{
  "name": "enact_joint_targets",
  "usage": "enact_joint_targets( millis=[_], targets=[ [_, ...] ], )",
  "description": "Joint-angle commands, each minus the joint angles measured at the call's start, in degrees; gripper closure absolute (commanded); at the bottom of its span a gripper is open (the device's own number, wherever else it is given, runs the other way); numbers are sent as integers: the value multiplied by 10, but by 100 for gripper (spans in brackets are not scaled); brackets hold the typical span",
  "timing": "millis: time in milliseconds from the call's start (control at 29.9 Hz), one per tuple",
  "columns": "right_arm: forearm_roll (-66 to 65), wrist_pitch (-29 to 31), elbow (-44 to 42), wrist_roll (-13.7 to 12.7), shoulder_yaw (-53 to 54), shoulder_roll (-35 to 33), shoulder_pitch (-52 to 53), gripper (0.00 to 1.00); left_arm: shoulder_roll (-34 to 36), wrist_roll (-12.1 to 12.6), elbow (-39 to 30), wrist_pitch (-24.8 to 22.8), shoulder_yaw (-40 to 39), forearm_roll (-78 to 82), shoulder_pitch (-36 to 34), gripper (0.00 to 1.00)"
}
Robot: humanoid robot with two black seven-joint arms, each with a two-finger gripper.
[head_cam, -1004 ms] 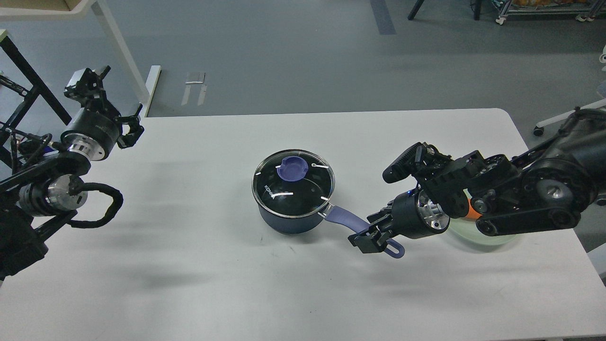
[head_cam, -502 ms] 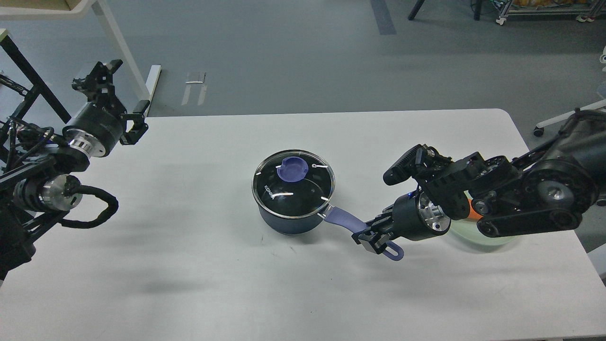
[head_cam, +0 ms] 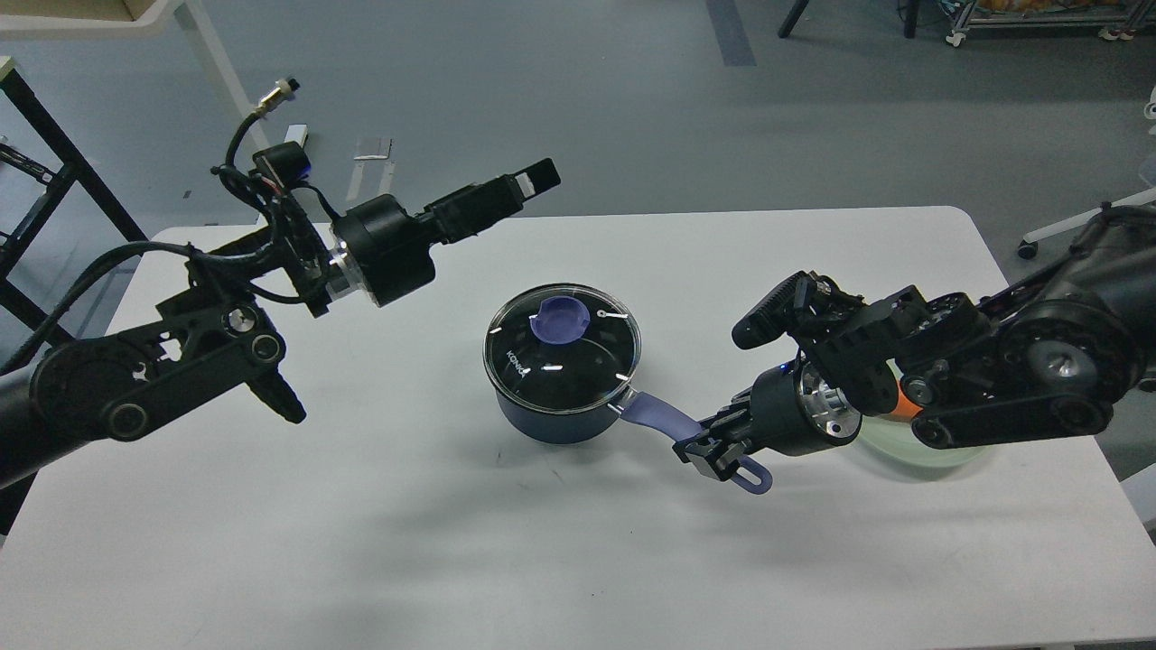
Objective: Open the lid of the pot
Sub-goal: 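Reach the left gripper over the pot and grasp the purple lid knob, then lift the glass lid off the pot with the left gripper, moving it aside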
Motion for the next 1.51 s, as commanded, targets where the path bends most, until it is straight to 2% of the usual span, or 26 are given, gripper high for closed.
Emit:
enact_joint_targets(
  millis=[0, 100, 234, 368, 669, 803, 970, 1037, 1338, 1472],
  targets=[
    [1, 0, 0, 0, 0, 1, 0, 79, -22, 2, 13, 2, 39, 156, -23, 1],
    [1, 0, 0, 0, 0, 1, 1, 79, -53, 3, 40, 15, 89, 244, -46, 1],
    [0, 1, 0, 1, 0, 2, 1, 79, -63, 9, 81, 38, 120, 263, -56, 1],
    [-1, 1, 0, 1, 0, 1, 1, 79, -79, 46, 120, 40, 144, 264, -67, 1],
    [-1, 1, 0, 1, 0, 2, 1, 79, -82, 46, 125, 75, 192, 261, -60, 1],
    [1, 1, 0, 2, 0, 2, 1, 79, -90, 46, 149, 93, 209, 260, -60, 1],
    [1, 1, 0, 2, 0, 1, 0, 79, -94, 43, 162, 97, 213, 257, -59, 3],
    [1, 1, 0, 2, 0, 2, 0, 79, -94, 43, 162, 97, 213, 258, -59, 8],
    [2, 1, 1, 2, 2, 2, 2, 78, -94, 41, 162, 97, 228, 258, -60, 47],
    [3, 1, 1, 2, 1, -1, 1, 78, -94, 43, 162, 97, 229, 258, -60, 56]
  ],
)
